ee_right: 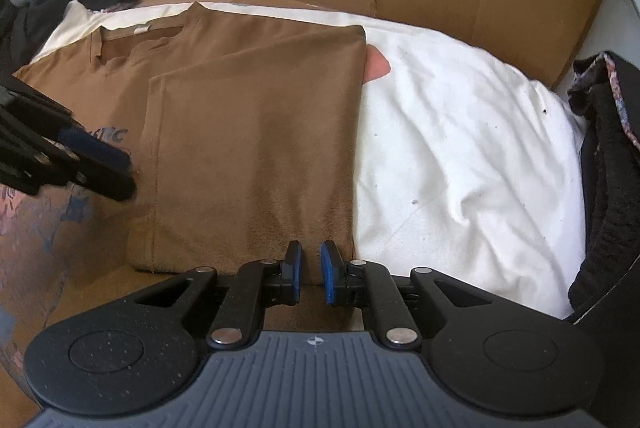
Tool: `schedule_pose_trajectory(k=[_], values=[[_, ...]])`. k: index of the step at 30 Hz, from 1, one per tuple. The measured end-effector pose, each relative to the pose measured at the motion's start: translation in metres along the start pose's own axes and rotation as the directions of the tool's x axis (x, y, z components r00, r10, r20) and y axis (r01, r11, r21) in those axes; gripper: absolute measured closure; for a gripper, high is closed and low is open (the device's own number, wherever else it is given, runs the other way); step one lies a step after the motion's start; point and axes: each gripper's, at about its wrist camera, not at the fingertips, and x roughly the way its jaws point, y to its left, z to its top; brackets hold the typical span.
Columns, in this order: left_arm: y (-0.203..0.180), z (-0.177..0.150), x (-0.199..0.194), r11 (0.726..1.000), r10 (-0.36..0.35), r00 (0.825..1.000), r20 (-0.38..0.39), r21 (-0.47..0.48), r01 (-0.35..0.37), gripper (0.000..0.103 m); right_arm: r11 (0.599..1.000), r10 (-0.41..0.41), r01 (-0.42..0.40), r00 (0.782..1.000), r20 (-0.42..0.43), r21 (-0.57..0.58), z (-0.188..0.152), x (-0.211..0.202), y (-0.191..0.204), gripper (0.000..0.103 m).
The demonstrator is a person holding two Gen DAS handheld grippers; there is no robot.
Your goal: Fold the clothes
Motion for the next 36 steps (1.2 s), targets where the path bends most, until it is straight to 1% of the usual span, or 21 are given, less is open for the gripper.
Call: schedule_pose_trajectory(k=[2,4,6,7,9,10,12,13,15,16,17,18,19,21,23,25,27,30,32,34,36], values=[[0.005,0.003,-0.015,1.000,0.014,1.000,0.005,-0.011,-0.014,0.065,0.999,0.016,-0.015,1.000,-0.027,0.052,0.006,-0.001,-0.004,0.087],[0.010,0.007,-0.031,0.999,0.029,1.000,0.009,-0.020,-0.028,0.061,0.996,0.030,-0.027,0.999,-0.031,0.084,0.012,-0.008,-0.007,0.084],[0.016,0.010,-0.048,0.998,0.050,0.999,0.019,-0.033,-0.049,0.050,0.993,0.043,-0.040,0.999,-0.029,0.109,0.018,-0.017,-0.009,0.073],[0.020,0.012,-0.058,0.997,0.062,0.998,0.025,-0.043,-0.061,0.048,0.992,0.050,-0.046,0.998,-0.027,0.121,0.021,-0.022,-0.009,0.071],[0.024,0.013,-0.074,0.995,0.080,0.996,0.034,-0.064,-0.078,0.044,0.987,0.063,-0.059,0.998,-0.024,0.147,0.028,-0.031,-0.011,0.063],[0.025,0.015,-0.081,0.993,0.089,0.995,0.040,-0.075,-0.086,0.042,0.985,0.070,-0.066,0.997,-0.024,0.156,0.031,-0.036,-0.012,0.061],[0.028,0.015,-0.097,0.988,0.121,0.991,0.060,-0.105,-0.114,0.033,0.982,0.083,-0.077,0.996,-0.026,0.173,0.038,-0.048,-0.013,0.050],[0.030,0.015,-0.104,0.986,0.130,0.989,0.068,-0.117,-0.122,0.032,0.980,0.084,-0.078,0.996,-0.026,0.182,0.041,-0.053,-0.014,0.046],[0.035,0.017,-0.119,0.981,0.140,0.987,0.078,-0.146,-0.128,0.031,0.977,0.079,-0.073,0.997,-0.025,0.200,0.049,-0.065,-0.016,0.031],[0.037,0.018,-0.125,0.978,0.149,0.986,0.076,-0.157,-0.135,0.030,0.975,0.074,-0.068,0.997,-0.022,0.213,0.053,-0.073,-0.017,0.027],[0.038,0.019,-0.133,0.976,0.159,0.985,0.073,-0.164,-0.145,0.028,0.971,0.076,-0.070,0.997,-0.018,0.228,0.057,-0.080,-0.019,0.019],[0.039,0.020,-0.141,0.974,0.165,0.984,0.072,-0.171,-0.151,0.024,0.967,0.078,-0.072,0.997,-0.015,0.244,0.061,-0.088,-0.020,0.014],[0.039,0.021,-0.150,0.972,0.171,0.983,0.071,-0.178,-0.156,0.020,0.963,0.080,-0.074,0.997,-0.012,0.260,0.065,-0.096,-0.022,0.013],[0.043,0.023,-0.171,0.966,0.165,0.984,0.072,-0.212,-0.146,0.010,0.955,0.084,-0.078,0.996,-0.009,0.285,0.073,-0.111,-0.024,0.009],[0.045,0.024,-0.189,0.959,0.168,0.983,0.075,-0.243,-0.145,0.008,0.952,0.092,-0.082,0.996,-0.021,0.295,0.081,-0.126,-0.022,0.006],[0.047,0.027,-0.211,0.948,0.195,0.978,0.076,-0.269,-0.168,0.005,0.949,0.106,-0.086,0.993,-0.051,0.305,0.089,-0.142,-0.019,0.006],[0.049,0.031,-0.233,0.938,0.216,0.974,0.074,-0.293,-0.186,0.004,0.950,0.109,-0.086,0.992,-0.062,0.300,0.098,-0.161,-0.014,0.006],[0.050,0.036,-0.263,0.934,0.208,0.976,0.066,-0.309,-0.179,0.001,0.948,0.114,-0.094,0.992,-0.049,0.304,0.113,-0.193,-0.011,0.006],[0.051,0.038,-0.281,0.936,0.197,0.978,0.066,-0.309,-0.167,0.001,0.941,0.128,-0.109,0.991,-0.040,0.321,0.123,-0.216,-0.010,0.006],[0.053,0.036,-0.304,0.927,0.197,0.978,0.072,-0.340,-0.161,0.001,0.929,0.158,-0.135,0.987,-0.039,0.344,0.131,-0.237,-0.010,0.002],[0.055,0.033,-0.326,0.913,0.201,0.976,0.079,-0.376,-0.157,0.001,0.915,0.204,-0.177,0.978,-0.037,0.364,0.138,-0.258,-0.009,0.001]])
